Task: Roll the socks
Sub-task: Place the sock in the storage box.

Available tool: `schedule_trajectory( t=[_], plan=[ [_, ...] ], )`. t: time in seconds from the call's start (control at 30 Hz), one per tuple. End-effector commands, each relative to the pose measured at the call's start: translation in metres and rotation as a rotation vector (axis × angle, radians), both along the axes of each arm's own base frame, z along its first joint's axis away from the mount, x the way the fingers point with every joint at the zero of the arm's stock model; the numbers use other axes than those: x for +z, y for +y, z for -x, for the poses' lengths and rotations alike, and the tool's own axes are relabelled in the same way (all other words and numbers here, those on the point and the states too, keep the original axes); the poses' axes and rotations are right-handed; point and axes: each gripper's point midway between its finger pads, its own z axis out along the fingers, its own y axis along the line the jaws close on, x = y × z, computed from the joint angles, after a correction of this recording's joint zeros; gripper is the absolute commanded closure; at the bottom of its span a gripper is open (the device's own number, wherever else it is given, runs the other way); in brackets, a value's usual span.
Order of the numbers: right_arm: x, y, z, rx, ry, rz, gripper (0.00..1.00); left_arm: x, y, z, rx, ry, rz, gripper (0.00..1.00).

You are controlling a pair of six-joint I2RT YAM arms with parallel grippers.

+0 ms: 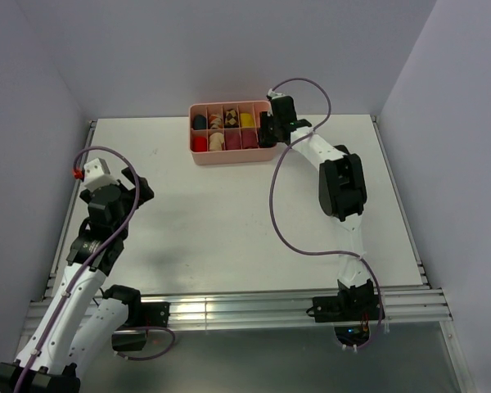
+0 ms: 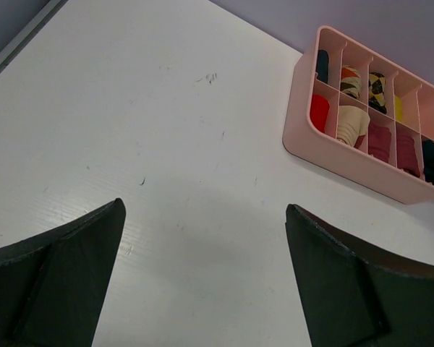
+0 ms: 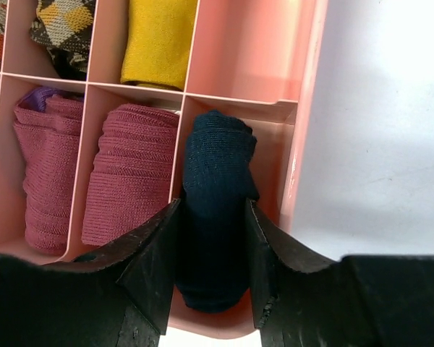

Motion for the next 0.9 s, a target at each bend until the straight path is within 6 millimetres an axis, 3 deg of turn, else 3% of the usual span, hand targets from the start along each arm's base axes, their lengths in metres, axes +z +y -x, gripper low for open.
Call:
schedule_trajectory(
  t=[0.0,0.27,0.47,0.5,0.57,0.6,0.63,0.73,0.87],
  plan=[
    [0.063,-0.002,-0.009,0.001,-0.106,-0.036,0.53,0.005,-0.002,-0.002,-0.012,-0.013,-0.004,0.03],
    [0.098,-0.014,-0.004,-0.023,-0.171,-0.063,0.52,0.004,-0.003,-0.002,-0.019,-0.011,0.005,0.03],
    [0.097,-0.014,0.003,-0.005,-0.157,-0.06,0.55,0.0,-0.005,-0.002,-0.026,-0.011,0.013,0.03],
    [0.088,-0.016,0.006,-0.012,-0.142,-0.057,0.56,0.0,-0.005,-0.002,-0.028,-0.011,0.014,0.03],
    [0.096,-0.024,0.011,-0.058,-0.156,-0.067,0.6,0.002,-0.006,-0.002,-0.028,-0.017,0.016,0.03],
    [0.087,-0.034,0.014,-0.079,-0.145,-0.072,0.6,0.002,-0.005,-0.002,-0.025,-0.019,0.015,0.03],
    [0.098,-0.038,0.019,-0.08,-0.161,-0.094,0.6,0.003,-0.004,-0.001,-0.023,-0.023,0.013,0.03],
    [0.102,-0.046,0.025,-0.051,-0.142,-0.172,0.59,0.003,-0.004,-0.002,-0.02,-0.029,0.013,0.03],
    [0.104,-0.032,0.034,0.019,-0.076,-0.225,0.59,0.002,-0.005,-0.003,-0.025,-0.028,0.017,0.03]
  ],
)
